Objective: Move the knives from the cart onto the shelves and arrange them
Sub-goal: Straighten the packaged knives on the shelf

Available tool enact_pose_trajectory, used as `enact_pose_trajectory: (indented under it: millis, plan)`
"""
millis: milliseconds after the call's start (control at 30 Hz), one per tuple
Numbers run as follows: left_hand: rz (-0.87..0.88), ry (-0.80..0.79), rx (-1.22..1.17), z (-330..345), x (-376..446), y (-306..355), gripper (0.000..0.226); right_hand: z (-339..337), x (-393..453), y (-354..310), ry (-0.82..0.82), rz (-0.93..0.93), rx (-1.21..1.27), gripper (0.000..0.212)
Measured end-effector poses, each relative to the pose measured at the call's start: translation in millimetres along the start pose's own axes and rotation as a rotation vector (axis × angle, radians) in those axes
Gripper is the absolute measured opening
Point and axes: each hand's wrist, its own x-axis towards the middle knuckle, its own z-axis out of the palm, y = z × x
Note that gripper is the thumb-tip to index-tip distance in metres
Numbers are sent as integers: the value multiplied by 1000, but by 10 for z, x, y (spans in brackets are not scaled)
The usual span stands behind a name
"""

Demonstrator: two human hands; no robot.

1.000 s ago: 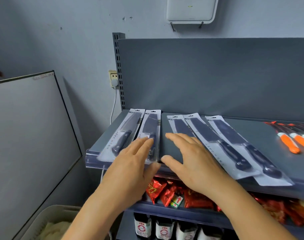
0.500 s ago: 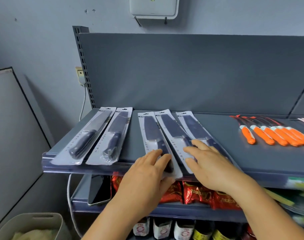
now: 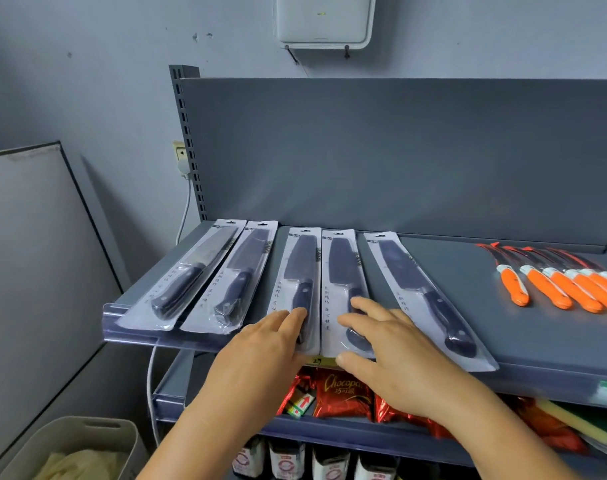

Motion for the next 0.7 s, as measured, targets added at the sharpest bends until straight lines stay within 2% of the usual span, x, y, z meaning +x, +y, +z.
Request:
enact_pose_trajectory:
  millis: [467,700]
  plan:
    - [-59,-85,124,4,94,-36,67,25,106,-19,25,-22,-17,54]
    - [-73,-95,94,-122,82,70,62,-17,30,19,67,-29,27,61]
